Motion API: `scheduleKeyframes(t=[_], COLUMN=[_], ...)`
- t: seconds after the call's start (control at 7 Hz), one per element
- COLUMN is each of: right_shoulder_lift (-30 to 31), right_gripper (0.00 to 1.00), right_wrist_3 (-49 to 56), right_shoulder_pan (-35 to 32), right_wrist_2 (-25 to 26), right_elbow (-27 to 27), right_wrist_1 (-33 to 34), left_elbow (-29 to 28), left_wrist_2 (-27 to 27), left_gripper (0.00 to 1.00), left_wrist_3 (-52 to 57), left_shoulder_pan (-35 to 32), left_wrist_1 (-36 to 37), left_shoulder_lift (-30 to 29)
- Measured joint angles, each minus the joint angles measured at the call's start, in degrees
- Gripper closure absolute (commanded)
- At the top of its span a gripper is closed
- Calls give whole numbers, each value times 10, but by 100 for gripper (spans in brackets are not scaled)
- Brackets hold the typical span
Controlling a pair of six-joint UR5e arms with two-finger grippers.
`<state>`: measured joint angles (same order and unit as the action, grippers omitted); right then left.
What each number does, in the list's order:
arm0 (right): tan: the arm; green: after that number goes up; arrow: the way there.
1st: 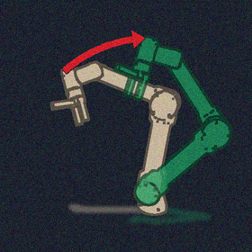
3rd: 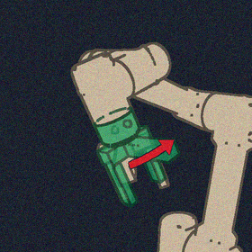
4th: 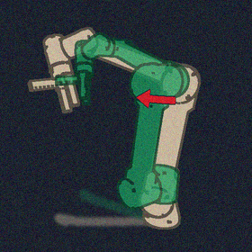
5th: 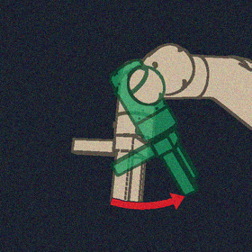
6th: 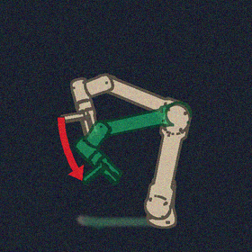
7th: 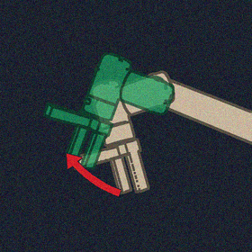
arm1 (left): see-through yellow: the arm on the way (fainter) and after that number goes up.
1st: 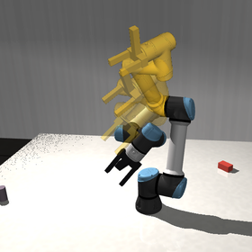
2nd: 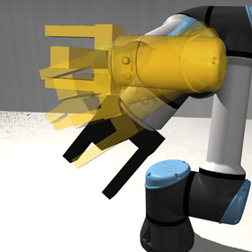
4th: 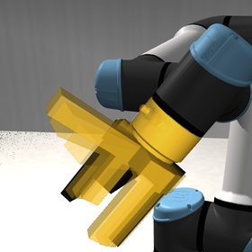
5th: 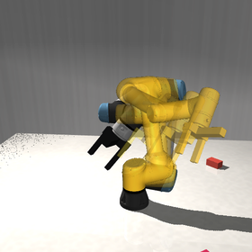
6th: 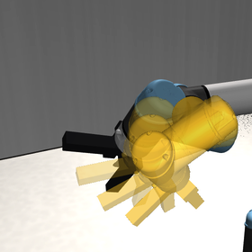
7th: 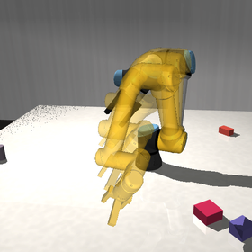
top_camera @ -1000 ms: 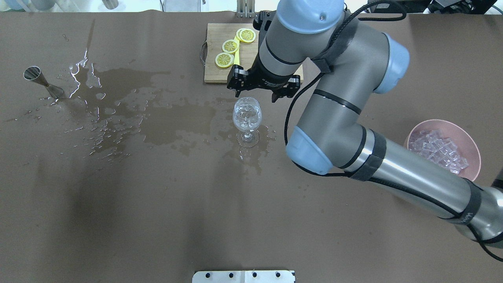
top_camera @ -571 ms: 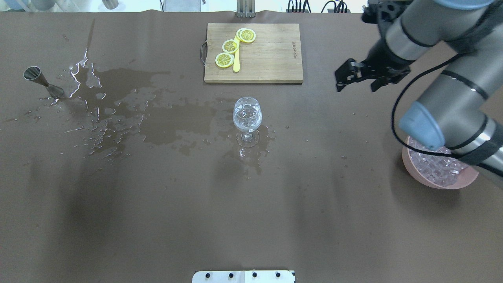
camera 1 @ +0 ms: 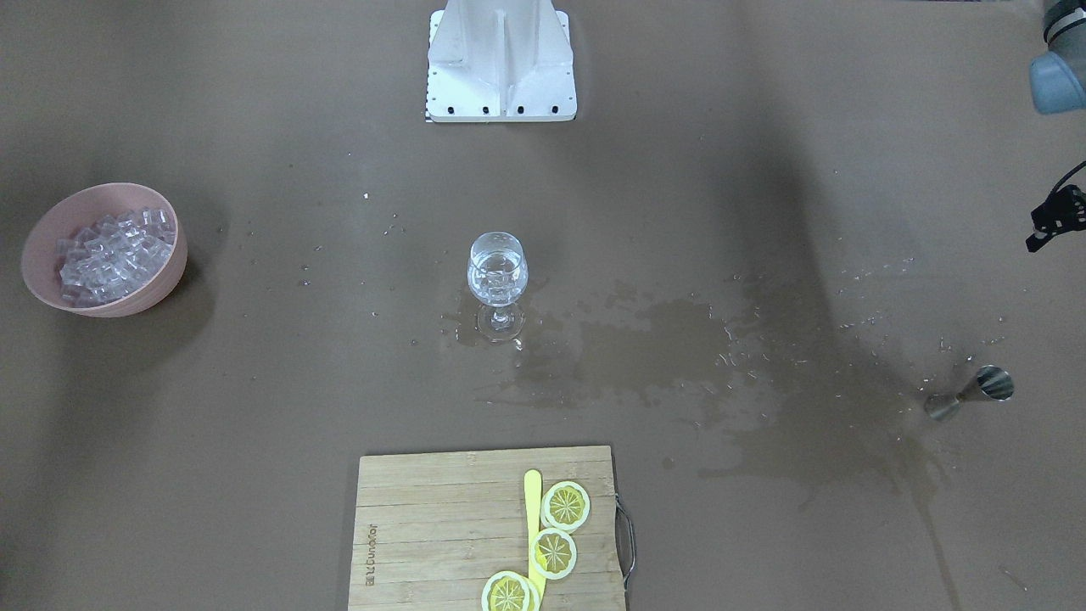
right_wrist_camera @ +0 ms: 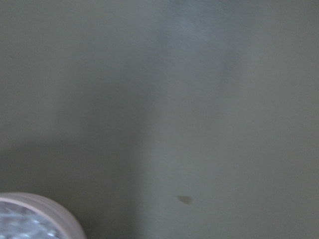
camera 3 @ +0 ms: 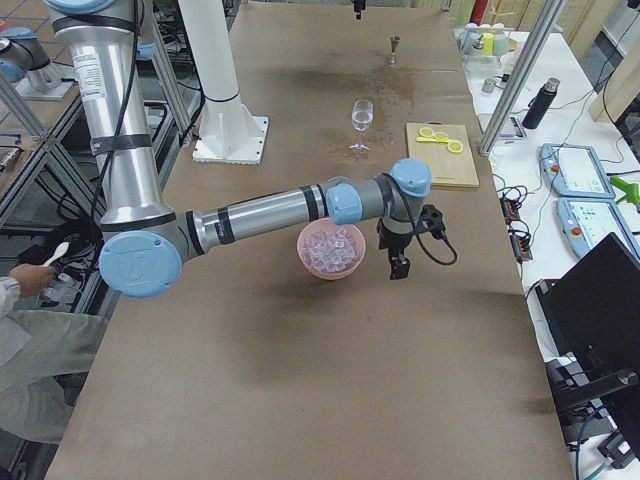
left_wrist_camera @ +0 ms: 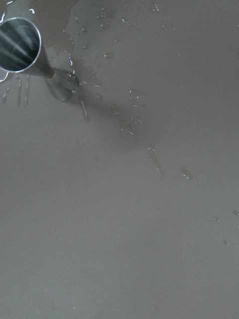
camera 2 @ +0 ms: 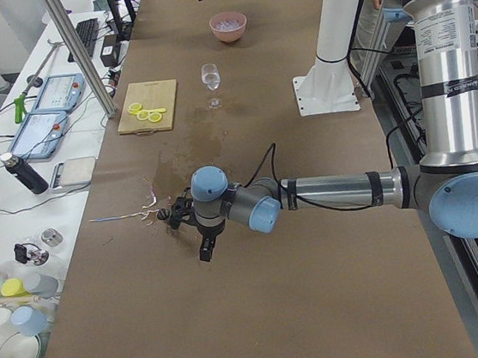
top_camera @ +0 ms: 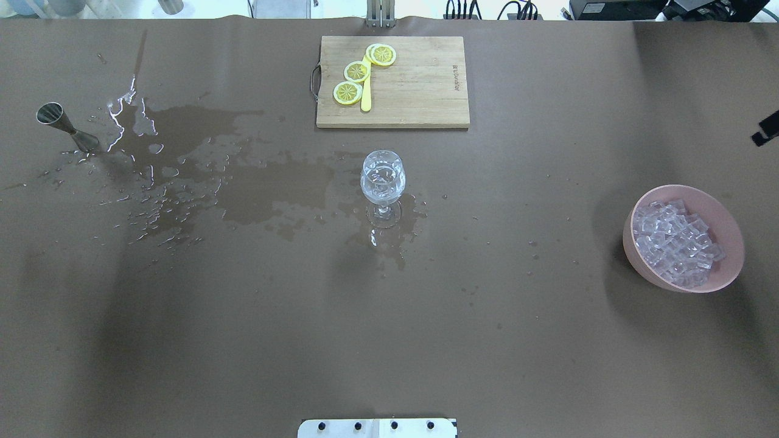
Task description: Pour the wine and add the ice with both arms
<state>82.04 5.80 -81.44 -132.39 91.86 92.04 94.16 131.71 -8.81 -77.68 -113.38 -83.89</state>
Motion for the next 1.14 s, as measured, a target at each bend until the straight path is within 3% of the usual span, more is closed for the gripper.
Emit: scheduleKeyframes(t=[0.29,0.57,0.86,1.14], right_shoulder_lift=[21,39,39,37], right_gripper=[0,0,0,0], right_wrist_3=[102,119,119,109], right_shoulder_pan=[-78,-94,-90,-82], right_wrist_2=[-9,4,13,15], right_elbow=[-73,-83,-79,-75], right_wrist_1=[-3,-4,-4,-4], left_elbow=[12,13,4,-18], left_wrist_2=[33,40,36,-4], left_gripper=[2,2,2,2], left_wrist_3=[12,12,21,76], left_shoulder_pan=[-18,-55,-71,-73], left_wrist_1=[4,22,115,169], left_shoulder_lift=[16,15,-15,-42])
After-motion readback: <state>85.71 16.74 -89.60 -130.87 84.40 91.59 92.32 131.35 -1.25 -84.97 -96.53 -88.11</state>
